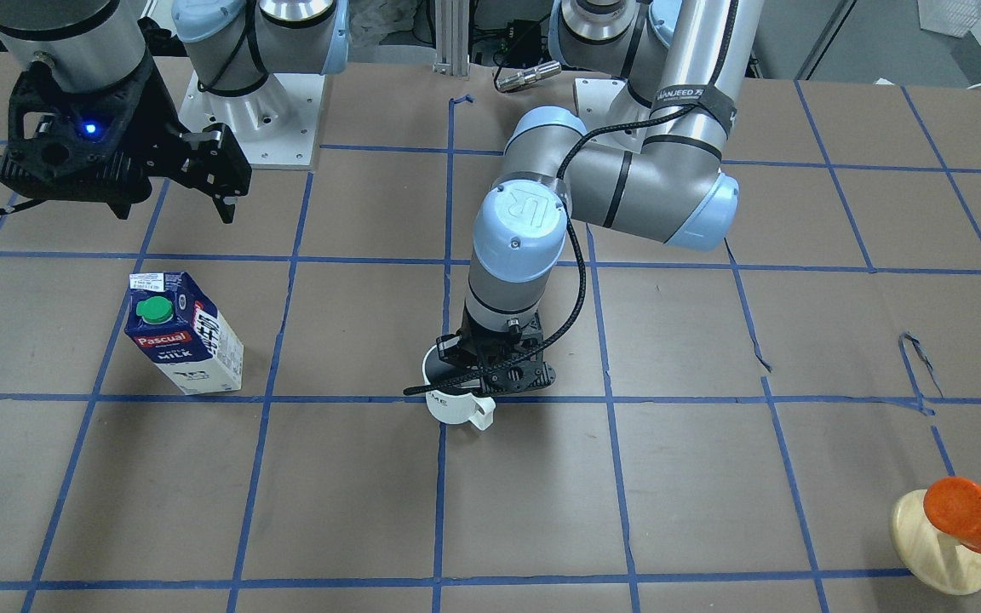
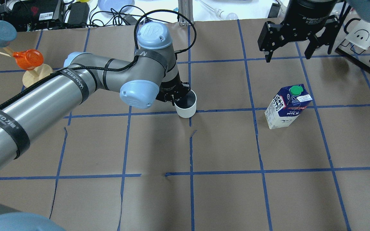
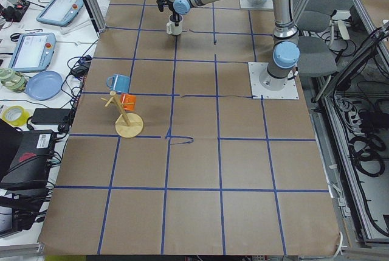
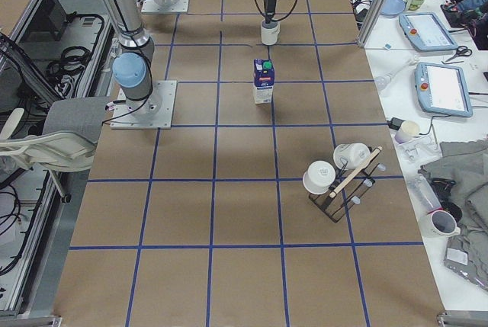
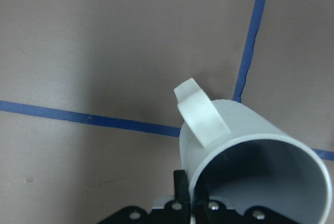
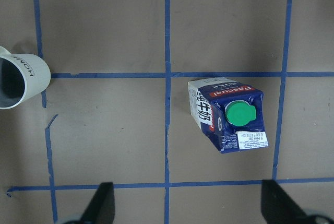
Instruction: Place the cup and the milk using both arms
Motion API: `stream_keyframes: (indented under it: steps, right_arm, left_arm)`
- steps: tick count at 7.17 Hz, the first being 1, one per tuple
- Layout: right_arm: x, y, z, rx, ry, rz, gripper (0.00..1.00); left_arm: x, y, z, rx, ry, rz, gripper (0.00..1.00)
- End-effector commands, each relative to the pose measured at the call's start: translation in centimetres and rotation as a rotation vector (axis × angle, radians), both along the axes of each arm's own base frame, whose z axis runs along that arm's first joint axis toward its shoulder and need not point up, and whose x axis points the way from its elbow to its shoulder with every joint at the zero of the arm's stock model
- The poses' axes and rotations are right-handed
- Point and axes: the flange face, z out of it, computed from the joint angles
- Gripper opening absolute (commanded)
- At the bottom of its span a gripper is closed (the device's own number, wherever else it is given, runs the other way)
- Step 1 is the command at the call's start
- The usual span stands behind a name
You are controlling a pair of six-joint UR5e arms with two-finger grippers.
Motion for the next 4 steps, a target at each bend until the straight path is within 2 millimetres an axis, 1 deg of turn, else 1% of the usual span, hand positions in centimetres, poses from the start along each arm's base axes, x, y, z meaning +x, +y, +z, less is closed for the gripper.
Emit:
stream_keyframes:
  steps: [1, 2, 3, 4]
  right_arm:
    - [0.0, 0.0, 0.0, 0.0, 0.0, -0.001, 1.0]
    - [-0.1, -0.1, -0.1, 0.002, -0.002, -0.002, 1.0]
    - [-0.2, -0.4, -0.4, 0.004, -0.003, 0.004, 1.0]
    - [-1.6, -1.8, -1.9, 0.035, -0.007, 0.04, 1.0]
  left_arm:
    - [0.0, 0.0, 0.9, -0.017, -0.004, -0.009, 0.87]
    - [0.0, 0.8, 2.4, -0.03, -0.018, -0.017, 0.95]
    - [1.2, 0.9, 5.1, -0.049, -0.049, -0.03, 1.0]
    - [3.3, 1.5, 9.1, -0.043, -0.05, -0.109, 1.0]
